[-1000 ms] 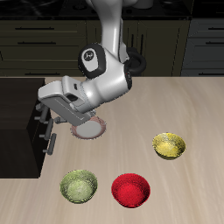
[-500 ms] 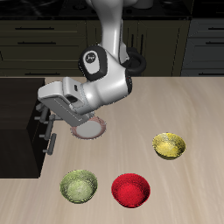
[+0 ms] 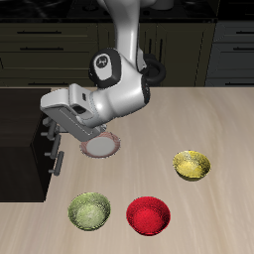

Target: Open the top drawer of the wooden cabinet

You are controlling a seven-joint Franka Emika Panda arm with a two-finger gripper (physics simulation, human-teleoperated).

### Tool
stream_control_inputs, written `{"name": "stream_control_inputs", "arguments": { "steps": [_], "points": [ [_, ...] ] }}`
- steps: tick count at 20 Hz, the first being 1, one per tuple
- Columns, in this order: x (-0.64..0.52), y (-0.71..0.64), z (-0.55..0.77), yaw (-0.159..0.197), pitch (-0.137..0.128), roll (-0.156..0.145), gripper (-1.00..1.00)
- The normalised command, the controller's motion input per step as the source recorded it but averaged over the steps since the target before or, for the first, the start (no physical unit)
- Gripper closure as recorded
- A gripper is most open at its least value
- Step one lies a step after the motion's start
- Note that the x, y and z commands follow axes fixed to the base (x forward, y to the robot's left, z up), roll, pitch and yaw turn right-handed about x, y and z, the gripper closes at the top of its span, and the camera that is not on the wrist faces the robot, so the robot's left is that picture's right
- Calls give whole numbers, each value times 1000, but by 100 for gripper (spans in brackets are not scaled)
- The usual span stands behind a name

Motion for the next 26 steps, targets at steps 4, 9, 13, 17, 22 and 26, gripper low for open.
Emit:
{"name": "stream_control_inputs", "arguments": {
  "steps": [4, 9, 13, 17, 22, 26],
  "points": [
    [40, 163, -55, -21, 9, 35, 100],
    [175, 430, -11, -13, 5, 74, 100],
    [124, 316, 98, -17, -9, 53, 100],
    [133, 476, 119, -17, -16, 69, 100],
    [63, 435, 99, -13, -7, 55, 100],
    [18, 457, 6, -27, 15, 81, 100]
  ]
}}
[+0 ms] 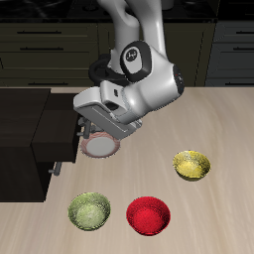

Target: Open the top drawer of the wooden cabinet

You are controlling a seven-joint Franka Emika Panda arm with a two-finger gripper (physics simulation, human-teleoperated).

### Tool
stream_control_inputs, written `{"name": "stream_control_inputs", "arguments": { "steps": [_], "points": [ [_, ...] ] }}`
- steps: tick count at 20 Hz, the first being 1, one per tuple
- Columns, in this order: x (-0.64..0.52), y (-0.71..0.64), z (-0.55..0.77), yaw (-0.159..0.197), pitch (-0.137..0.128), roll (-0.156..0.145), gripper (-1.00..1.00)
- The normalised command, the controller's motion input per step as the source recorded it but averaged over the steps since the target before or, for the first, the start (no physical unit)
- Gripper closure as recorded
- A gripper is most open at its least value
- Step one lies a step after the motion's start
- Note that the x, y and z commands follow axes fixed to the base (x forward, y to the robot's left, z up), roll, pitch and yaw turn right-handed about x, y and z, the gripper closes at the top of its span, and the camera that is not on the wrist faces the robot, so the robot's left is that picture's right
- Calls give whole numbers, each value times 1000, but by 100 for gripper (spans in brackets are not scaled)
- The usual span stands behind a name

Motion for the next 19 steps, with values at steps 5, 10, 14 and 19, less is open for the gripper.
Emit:
{"name": "stream_control_inputs", "arguments": {
  "steps": [5, 10, 14, 19],
  "points": [
    [23, 480, 50, -5, -20, 80, 100],
    [72, 443, 19, -1, -15, 62, 100],
    [42, 403, 9, -21, 20, 59, 100],
    [-39, 445, -1, -11, 1, 54, 100]
  ]
}}
